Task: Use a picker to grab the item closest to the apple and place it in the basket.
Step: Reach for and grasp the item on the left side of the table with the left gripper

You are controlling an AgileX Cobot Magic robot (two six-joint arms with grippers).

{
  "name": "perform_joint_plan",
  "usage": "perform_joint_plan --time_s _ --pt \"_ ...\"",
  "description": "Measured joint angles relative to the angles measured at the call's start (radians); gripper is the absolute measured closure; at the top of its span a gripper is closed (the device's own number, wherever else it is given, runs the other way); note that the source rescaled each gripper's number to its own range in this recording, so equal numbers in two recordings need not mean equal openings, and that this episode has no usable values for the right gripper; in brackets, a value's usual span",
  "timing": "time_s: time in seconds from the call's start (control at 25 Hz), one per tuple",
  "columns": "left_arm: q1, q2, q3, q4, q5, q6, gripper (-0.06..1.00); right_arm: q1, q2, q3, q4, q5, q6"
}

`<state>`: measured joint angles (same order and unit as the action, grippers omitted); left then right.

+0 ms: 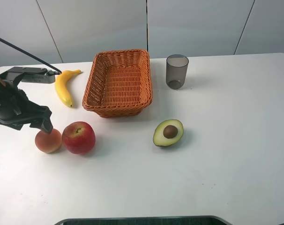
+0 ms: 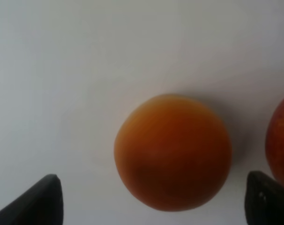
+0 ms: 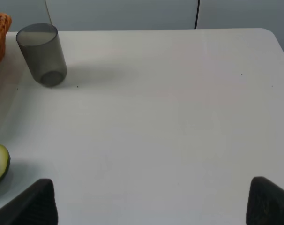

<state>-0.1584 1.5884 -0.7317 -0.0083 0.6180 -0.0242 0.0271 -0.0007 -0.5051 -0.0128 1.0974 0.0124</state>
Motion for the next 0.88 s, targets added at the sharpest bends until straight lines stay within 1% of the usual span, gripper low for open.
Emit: perform_joint_plan --time_s 0.2,0.4,0.56,0.88 --pt "-0.008 0.022 0.002 0.0 -0.015 0.0 -0.05 0.0 0.0 0.0 0.0 0.0 0.0" --pt "-0.014 0.027 0.043 -0.013 -0.072 0.024 -0.05 0.0 0.0 0.0 0.0 0.0 0.0" --pt "-0.014 0.027 0.076 -0.015 -0.116 0.024 -0.05 0.0 0.0 0.0 0.0 0.0 0.0" --pt "-0.014 0.06 0.078 -0.021 -0.153 0.024 -0.05 0.0 0.0 0.0 0.0 0.0 0.0"
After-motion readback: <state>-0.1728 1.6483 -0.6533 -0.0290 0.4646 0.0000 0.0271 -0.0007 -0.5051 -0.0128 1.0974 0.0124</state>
